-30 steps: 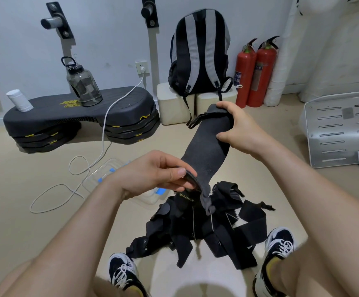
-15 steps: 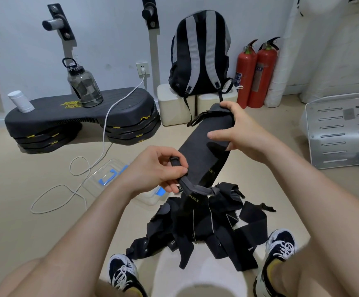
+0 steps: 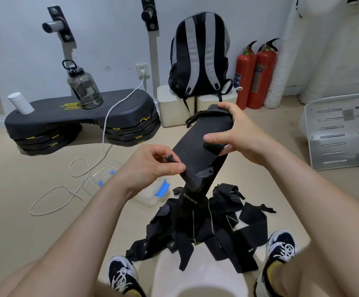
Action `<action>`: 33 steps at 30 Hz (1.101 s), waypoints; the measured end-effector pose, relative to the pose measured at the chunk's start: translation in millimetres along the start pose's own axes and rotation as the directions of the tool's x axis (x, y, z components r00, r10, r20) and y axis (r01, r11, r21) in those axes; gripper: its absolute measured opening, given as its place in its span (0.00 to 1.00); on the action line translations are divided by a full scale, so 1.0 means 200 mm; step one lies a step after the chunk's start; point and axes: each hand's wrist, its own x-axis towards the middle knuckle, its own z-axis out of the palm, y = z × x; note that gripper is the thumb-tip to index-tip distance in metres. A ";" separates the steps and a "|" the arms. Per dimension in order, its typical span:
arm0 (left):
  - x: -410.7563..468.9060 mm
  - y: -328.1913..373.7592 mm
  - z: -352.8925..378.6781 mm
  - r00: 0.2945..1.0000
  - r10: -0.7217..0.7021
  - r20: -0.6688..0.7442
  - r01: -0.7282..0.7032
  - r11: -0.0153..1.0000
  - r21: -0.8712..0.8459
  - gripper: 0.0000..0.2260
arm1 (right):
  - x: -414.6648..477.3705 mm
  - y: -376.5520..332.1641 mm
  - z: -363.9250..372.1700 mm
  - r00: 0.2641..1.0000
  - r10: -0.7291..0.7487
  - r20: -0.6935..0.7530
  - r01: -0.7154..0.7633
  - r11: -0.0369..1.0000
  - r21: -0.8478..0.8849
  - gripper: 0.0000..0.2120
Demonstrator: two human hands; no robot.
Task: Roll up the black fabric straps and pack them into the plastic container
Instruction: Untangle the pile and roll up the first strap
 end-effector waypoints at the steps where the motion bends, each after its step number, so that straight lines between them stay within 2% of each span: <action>1: 0.00 0.00 0.01 1.000 0.005 -0.024 -0.006 1.000 -0.010 0.05 | 0.00 0.00 0.00 1.000 -0.002 0.002 0.002 1.000 0.000 0.41; 5: 0.02 -0.01 0.02 0.994 0.018 -0.110 -0.021 0.999 -0.026 0.09 | -0.01 0.00 0.01 1.000 -0.020 0.000 0.020 1.000 -0.018 0.42; 8: 0.02 0.00 0.01 0.994 0.005 -0.109 -0.006 1.000 -0.014 0.13 | -0.02 0.01 0.02 1.000 -0.014 0.027 0.014 1.000 0.015 0.42; 13: 0.01 0.02 0.02 0.999 -0.050 -0.008 0.050 0.997 0.062 0.09 | -0.04 0.03 0.03 0.998 -0.030 0.064 0.031 0.999 -0.017 0.43; 16: 0.00 0.04 0.02 0.996 -0.082 0.039 0.081 0.996 0.047 0.08 | -0.04 0.03 0.03 0.997 -0.052 0.052 0.055 0.996 -0.070 0.43; 18: -0.01 0.05 0.01 0.986 -0.112 0.122 0.110 0.994 0.021 0.07 | -0.05 0.03 0.02 0.997 -0.067 0.048 0.072 0.991 -0.108 0.43; 21: -0.03 0.05 -0.02 0.962 -0.132 0.237 0.131 0.991 0.020 0.12 | -0.04 0.04 0.01 0.997 -0.069 0.047 0.075 0.987 -0.142 0.42; 28: -0.01 0.03 -0.01 0.993 0.007 0.117 -0.005 1.000 -0.016 0.04 | -0.03 0.04 0.02 0.997 -0.065 0.051 0.071 0.988 -0.134 0.42; 33: -0.01 0.03 0.02 1.000 0.015 0.017 -0.014 0.999 -0.043 0.02 | -0.04 0.03 0.03 0.997 -0.074 0.034 0.077 0.991 -0.109 0.41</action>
